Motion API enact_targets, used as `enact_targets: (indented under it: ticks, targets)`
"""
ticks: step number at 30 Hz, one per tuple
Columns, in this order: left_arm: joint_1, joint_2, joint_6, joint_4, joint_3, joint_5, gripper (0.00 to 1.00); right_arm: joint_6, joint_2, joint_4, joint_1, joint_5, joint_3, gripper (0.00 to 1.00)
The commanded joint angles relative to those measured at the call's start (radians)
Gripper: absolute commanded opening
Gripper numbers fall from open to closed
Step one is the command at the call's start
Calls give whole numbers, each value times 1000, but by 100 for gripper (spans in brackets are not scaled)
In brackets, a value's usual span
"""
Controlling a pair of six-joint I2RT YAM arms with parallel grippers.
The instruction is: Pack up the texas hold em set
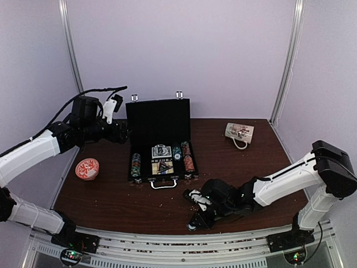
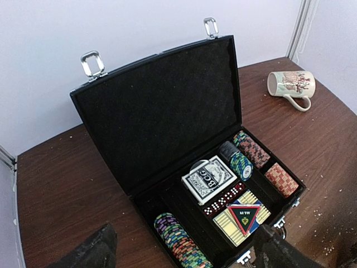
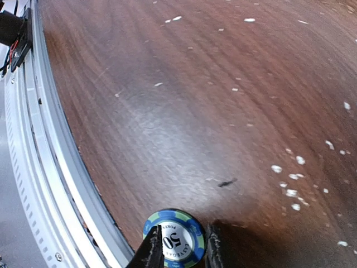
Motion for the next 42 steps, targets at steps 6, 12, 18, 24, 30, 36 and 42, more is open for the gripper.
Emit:
enact_targets:
  ticks: [6, 12, 18, 24, 30, 36, 42]
  targets:
    - [9, -14, -12, 29, -13, 19, 88, 11, 52, -105, 60, 19, 26, 27]
    - [11, -18, -12, 28, -15, 23, 88, 5, 41, -132, 81, 23, 50, 27]
    - [10, -26, -12, 27, -17, 23, 88, 0, 52, -156, 97, 36, 70, 26]
    - [11, -22, -14, 26, -18, 30, 88, -9, 31, -185, 100, 127, 89, 30]
    - [9, -29, -14, 25, -21, 31, 88, -63, -60, -247, 101, 282, 107, 42]
    - [10, -30, -17, 26, -24, 31, 88, -136, -149, -279, 176, 440, 65, 41]
    - [10, -26, -18, 27, -29, 29, 88, -179, -119, -353, 316, 648, 76, 43]
